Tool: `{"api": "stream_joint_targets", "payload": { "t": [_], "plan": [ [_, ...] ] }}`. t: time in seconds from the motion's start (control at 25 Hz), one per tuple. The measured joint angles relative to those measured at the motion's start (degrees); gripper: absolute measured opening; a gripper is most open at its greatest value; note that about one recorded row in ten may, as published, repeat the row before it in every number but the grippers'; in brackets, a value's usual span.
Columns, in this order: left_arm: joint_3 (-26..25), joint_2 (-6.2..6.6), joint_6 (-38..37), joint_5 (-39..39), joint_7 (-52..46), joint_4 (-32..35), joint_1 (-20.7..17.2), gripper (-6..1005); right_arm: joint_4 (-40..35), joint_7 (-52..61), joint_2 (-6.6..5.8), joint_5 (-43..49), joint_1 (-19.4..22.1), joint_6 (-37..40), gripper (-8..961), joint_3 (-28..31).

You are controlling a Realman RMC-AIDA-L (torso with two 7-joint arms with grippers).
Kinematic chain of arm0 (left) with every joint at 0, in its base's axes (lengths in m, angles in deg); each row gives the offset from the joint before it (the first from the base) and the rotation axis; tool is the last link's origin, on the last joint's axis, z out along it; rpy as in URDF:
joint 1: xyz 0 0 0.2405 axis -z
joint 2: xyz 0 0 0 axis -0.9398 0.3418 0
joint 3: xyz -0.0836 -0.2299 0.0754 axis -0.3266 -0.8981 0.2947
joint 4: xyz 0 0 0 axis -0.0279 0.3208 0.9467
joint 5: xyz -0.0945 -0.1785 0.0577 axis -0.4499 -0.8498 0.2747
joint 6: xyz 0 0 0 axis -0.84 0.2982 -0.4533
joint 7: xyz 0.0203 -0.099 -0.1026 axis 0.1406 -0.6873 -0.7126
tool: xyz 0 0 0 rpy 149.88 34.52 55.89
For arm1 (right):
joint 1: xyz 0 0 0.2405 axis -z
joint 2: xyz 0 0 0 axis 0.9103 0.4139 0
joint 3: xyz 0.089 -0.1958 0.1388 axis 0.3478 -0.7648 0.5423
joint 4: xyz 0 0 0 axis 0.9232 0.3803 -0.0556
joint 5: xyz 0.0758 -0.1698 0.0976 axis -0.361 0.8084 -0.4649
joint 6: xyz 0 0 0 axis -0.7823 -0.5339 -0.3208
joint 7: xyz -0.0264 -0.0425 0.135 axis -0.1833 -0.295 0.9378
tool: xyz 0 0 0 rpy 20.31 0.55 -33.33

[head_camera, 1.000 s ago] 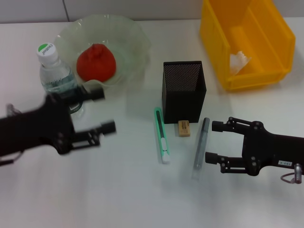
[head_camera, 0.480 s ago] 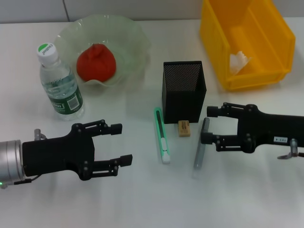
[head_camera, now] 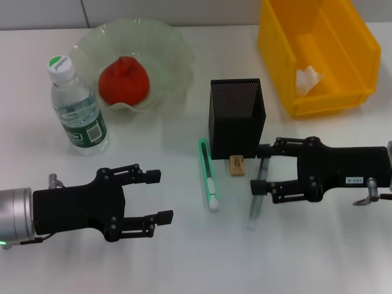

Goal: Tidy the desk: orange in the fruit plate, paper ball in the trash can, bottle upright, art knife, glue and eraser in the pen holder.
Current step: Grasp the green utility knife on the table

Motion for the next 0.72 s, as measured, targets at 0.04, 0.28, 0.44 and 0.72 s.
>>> {"api": "stream_joint_targets", "payload": {
  "t": [0.04,0.28,0.44,0.72],
  "plan": [
    [0.00,0.00,0.00,0.00,0.00,0.00,0.00,786,0.00,0.00,0.00,0.00,0.00,0.00,831,0.00],
    [-0.33,0.12,-0.05,-0.13,-0.32,0.00,-0.18,785,-6.35,2.87,1.00,0.06,0.06,3.39,830,-3.52],
    [-0.26,0.20,-0.11,0.01,-0.03,0.05,0.00,785,-13.08,7.01,1.18,0.10,-0.94,3.46,830,-10.96],
    [-0.28,0.33,-0.64,0.02,-0.27,0.27,0.27,785,-25.81,12.87,1.62,6.28,-4.40,2.84,830,-20.30]
  ]
}}
